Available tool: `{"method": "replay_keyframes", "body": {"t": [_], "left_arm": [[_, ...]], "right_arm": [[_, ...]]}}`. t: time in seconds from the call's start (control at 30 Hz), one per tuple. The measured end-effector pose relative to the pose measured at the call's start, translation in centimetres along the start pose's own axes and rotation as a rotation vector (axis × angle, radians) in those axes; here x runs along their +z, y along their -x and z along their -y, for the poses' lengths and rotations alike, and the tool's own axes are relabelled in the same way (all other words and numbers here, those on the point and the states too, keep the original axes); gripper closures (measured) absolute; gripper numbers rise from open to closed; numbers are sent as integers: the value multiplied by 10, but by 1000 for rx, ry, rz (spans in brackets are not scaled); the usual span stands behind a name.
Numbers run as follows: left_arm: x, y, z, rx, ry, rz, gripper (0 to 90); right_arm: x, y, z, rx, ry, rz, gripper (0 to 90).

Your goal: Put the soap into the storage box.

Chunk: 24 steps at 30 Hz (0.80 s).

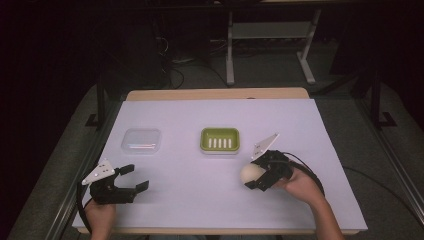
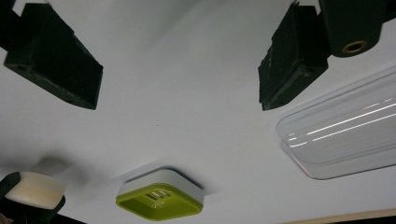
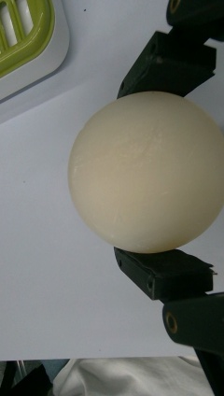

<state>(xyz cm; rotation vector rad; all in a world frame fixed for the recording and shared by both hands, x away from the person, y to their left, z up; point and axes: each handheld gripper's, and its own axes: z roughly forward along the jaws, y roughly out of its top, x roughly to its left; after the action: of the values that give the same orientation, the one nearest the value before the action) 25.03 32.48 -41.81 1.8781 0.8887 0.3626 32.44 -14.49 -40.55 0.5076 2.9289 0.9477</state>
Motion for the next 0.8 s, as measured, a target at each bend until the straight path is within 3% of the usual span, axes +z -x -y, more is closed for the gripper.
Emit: {"method": "replay_keyframes", "body": {"t": [0.8], "left_arm": [[0, -1, 0, -1, 3, -2, 132]], "right_arm": [[-5, 13, -24, -17, 20, -22, 242]]}}
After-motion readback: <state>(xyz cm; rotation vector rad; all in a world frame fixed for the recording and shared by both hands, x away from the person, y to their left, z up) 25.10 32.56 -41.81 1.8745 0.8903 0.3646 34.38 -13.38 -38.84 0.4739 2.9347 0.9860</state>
